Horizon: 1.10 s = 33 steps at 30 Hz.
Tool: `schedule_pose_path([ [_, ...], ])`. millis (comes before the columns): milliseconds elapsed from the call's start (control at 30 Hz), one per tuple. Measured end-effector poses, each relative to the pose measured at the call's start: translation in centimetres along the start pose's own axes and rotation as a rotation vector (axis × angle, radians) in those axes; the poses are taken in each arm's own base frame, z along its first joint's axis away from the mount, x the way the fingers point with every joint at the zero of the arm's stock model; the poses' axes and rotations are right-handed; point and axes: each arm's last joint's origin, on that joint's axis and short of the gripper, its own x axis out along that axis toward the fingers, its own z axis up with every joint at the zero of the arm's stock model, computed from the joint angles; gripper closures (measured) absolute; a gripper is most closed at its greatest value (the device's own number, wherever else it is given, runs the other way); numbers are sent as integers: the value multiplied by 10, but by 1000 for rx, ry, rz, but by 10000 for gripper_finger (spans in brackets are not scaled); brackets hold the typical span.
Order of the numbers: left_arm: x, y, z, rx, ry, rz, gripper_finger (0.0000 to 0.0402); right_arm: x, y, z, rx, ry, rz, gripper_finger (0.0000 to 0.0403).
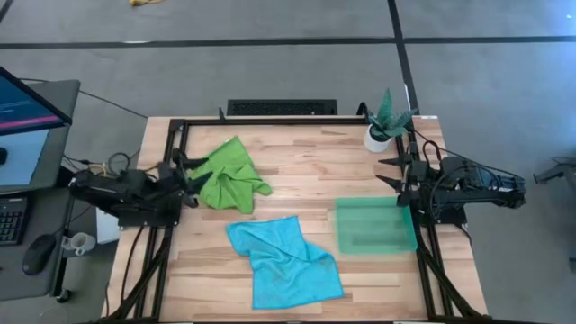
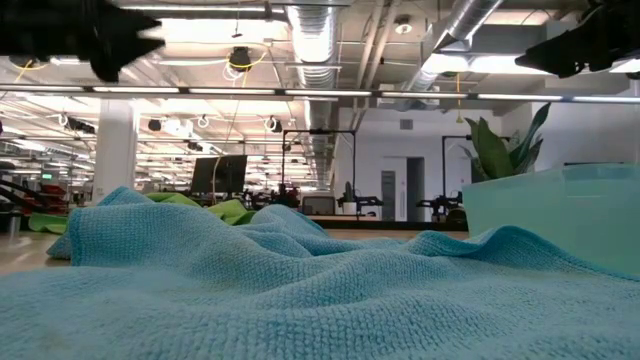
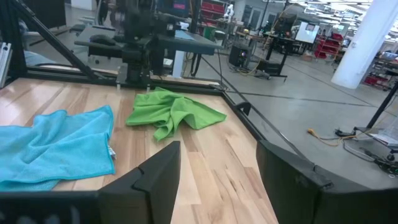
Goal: Roll microfiber towels into tight, uniform cylinder then place into a basket
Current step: Fold the blue microfiber towel
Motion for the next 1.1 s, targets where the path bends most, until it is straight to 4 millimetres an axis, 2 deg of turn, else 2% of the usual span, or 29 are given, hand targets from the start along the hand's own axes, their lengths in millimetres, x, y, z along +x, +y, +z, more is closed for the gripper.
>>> schedule_pose_path([
  [100,5,0,19,24,24,-5,191,0,0,0,0,0,0,170],
  [200,14,-4,31,28,119,-9,193,0,0,0,0,0,0,170],
  [400,40,-19,33,16,486,14,193,0,0,0,0,0,0,170],
  [600,64,-41,16,-9,778,-71,193,0,0,0,0,0,0,170],
  [767,73,-58,-10,-141,1005,-200,193,0,0,0,0,0,0,170],
  [1100,75,-80,-44,-286,1223,-101,193,0,0,0,0,0,0,170],
])
